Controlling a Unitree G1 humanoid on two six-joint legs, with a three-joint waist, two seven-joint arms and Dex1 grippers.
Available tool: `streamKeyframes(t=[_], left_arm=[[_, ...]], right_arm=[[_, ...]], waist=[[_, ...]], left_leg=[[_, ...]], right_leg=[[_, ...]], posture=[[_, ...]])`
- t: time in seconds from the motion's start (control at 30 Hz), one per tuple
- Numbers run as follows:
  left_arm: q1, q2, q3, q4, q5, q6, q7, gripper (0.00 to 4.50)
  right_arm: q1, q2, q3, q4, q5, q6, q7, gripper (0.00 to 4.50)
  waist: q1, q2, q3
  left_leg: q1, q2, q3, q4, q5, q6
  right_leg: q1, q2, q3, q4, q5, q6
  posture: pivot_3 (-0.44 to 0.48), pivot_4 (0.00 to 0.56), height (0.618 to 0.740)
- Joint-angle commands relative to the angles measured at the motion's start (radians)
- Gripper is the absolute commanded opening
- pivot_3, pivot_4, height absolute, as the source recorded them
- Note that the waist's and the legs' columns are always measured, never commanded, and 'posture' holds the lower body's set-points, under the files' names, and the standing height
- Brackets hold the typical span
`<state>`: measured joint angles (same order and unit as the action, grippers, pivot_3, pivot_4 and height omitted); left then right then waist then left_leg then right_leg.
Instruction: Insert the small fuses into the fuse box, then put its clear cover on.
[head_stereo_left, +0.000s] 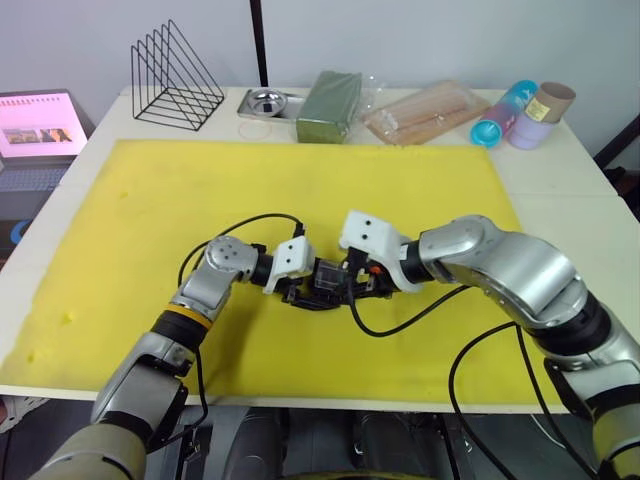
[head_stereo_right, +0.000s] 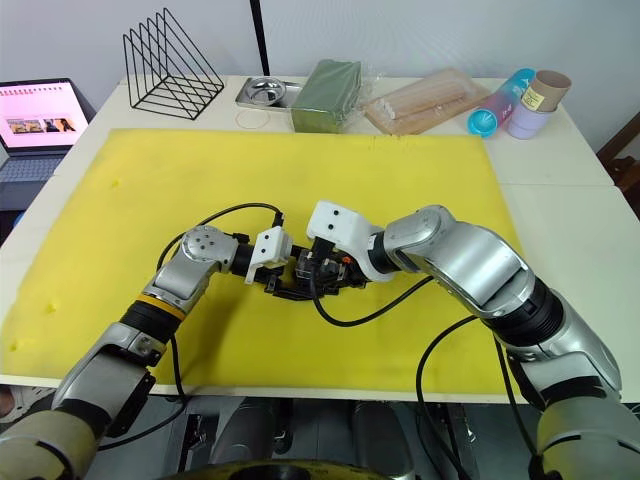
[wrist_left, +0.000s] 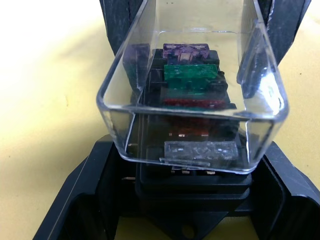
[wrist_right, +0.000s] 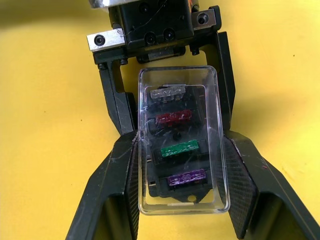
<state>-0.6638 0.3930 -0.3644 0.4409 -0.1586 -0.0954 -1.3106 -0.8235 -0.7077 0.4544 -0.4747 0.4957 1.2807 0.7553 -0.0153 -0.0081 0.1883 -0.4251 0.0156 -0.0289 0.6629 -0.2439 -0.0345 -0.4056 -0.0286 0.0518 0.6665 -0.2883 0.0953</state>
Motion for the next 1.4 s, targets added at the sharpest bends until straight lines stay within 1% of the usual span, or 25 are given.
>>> streamKeyframes(t=[0.03, 0.4, 0.63, 0.67, 0.7, 0.77, 1.4], left_arm=[[0.002, -0.001, 0.019, -0.015, 0.005, -0.002, -0.002, 2.83], [0.004, -0.005, 0.02, -0.02, 0.005, 0.001, 0.002, 2.83], [0.008, -0.007, 0.021, -0.027, 0.006, 0.004, 0.006, 2.83], [0.008, -0.008, 0.021, -0.027, 0.006, 0.004, 0.006, 2.83], [0.01, -0.008, 0.021, -0.029, 0.005, 0.005, 0.007, 2.83], [0.011, -0.009, 0.02, -0.031, 0.006, 0.006, 0.007, 2.83], [0.023, -0.016, 0.023, -0.05, 0.007, 0.022, 0.006, 2.83]], right_arm=[[0.007, 0.005, 0.028, 0.015, 0.011, 0.011, 0.026, 1.81], [-0.03, -0.035, 0.091, 0.065, -0.053, -0.066, 0.095, 1.81], [-0.026, -0.048, 0.098, 0.061, -0.072, -0.078, 0.124, 1.81], [-0.026, -0.048, 0.098, 0.06, -0.075, -0.079, 0.126, 2.54], [-0.025, -0.048, 0.097, 0.057, -0.077, -0.08, 0.128, 2.78], [-0.027, -0.047, 0.095, 0.058, -0.081, -0.079, 0.132, 3.46], [-0.065, -0.034, 0.054, 0.095, -0.101, -0.086, 0.132, 3.46]], waist=[[0.0, 0.0, 0.0], [0.0, 0.0, 0.0], [0.001, 0.0, 0.0], [0.002, 0.0, 0.0], [0.002, 0.0, 0.0], [0.001, 0.0, 0.0], [0.002, 0.0, 0.0]], left_leg=[[0.0, 0.0, 0.0, 0.0, 0.0, 0.0], [0.0, 0.0, 0.0, 0.0, 0.0, 0.0], [0.0, 0.0, 0.0, 0.0, 0.0, 0.0], [0.0, 0.0, 0.0, 0.0, 0.0, 0.0], [0.0, 0.0, 0.0, 0.0, 0.0, 0.0], [0.0, 0.0, 0.0, 0.0, 0.0, 0.0], [0.0, 0.0, 0.0, 0.0, 0.0, 0.0]], right_leg=[[0.0, 0.0, 0.0, 0.0, 0.0, 0.0], [0.0, 0.0, 0.0, 0.0, 0.0, 0.0], [0.0, 0.0, 0.0, 0.0, 0.0, 0.0], [0.0, 0.0, 0.0, 0.0, 0.0, 0.0], [0.0, 0.0, 0.0, 0.0, 0.0, 0.0], [0.0, 0.0, 0.0, 0.0, 0.0, 0.0], [0.0, 0.0, 0.0, 0.0, 0.0, 0.0]], posture=[[0.0, 0.15, 0.74], [0.0, 0.15, 0.74], [0.0, 0.15, 0.74], [0.0, 0.15, 0.74], [0.0, 0.15, 0.74], [0.0, 0.15, 0.74], [0.0, 0.15, 0.74]])
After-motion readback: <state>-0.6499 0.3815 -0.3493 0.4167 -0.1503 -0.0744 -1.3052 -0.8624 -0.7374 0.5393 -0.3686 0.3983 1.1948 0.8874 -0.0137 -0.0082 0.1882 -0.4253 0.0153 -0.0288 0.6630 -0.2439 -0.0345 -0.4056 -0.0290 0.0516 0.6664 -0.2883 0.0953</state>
